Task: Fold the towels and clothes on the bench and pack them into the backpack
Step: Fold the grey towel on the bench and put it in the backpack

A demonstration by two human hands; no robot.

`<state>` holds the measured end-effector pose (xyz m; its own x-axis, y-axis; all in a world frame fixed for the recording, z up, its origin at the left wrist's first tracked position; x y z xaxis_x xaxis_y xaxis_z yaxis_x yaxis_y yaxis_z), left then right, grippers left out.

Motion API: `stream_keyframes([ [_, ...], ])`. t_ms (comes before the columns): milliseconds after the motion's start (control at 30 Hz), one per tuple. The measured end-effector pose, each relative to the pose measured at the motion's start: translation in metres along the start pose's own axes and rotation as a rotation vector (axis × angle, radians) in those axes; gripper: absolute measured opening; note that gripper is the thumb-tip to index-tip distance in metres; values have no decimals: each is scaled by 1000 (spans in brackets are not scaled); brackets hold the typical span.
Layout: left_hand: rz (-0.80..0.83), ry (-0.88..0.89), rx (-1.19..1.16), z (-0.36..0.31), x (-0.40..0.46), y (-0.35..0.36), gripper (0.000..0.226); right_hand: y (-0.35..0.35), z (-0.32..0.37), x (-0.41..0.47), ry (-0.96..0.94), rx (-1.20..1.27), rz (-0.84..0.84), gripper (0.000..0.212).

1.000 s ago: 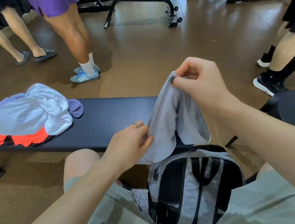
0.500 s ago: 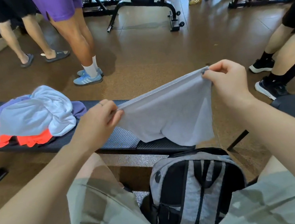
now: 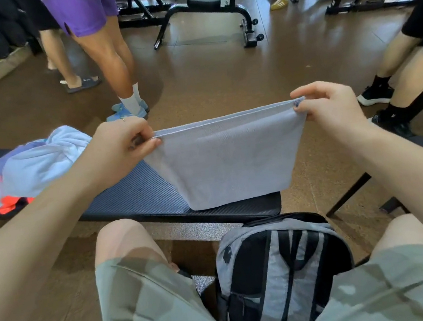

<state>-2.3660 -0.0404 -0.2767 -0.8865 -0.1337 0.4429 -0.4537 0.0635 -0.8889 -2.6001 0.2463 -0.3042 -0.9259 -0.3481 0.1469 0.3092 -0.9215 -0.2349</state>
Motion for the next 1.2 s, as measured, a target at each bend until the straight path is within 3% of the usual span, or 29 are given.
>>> stream_keyframes([
  [167, 18, -47, 111, 11, -2, 2, 30, 2, 3, 4, -24, -87, 34, 18],
  [333, 29, -90, -47, 13, -7, 3, 14, 1, -1, 8, -16, -94, 11, 23],
  [400, 13, -133, -115, 17, -6, 0, 19, -2, -5, 10, 24, -34, -16, 22],
  [633, -40, -211, -40, 21, -6, 1, 15, 3, 6, -3, -72, -88, -16, 14],
  [1000, 1, -170, 57, 7, 0, -5, 16, -11, -2, -13, -78, -85, -44, 16],
  [1200, 107, 22, 52, -18, -16, 0, 15, -10, -1, -22, -149, -201, 71, 28],
])
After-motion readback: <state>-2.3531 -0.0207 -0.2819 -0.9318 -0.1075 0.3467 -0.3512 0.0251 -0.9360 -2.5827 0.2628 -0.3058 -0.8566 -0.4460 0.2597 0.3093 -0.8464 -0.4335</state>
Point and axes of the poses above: each hand's wrist, its own x-axis towards the middle knuckle, its own y-axis out of the palm, z = x × y, the point moved 8 cm from there along x, towards the middle knuckle, and after that the axes turned 8 degrees about x, right-handed, at the moved point
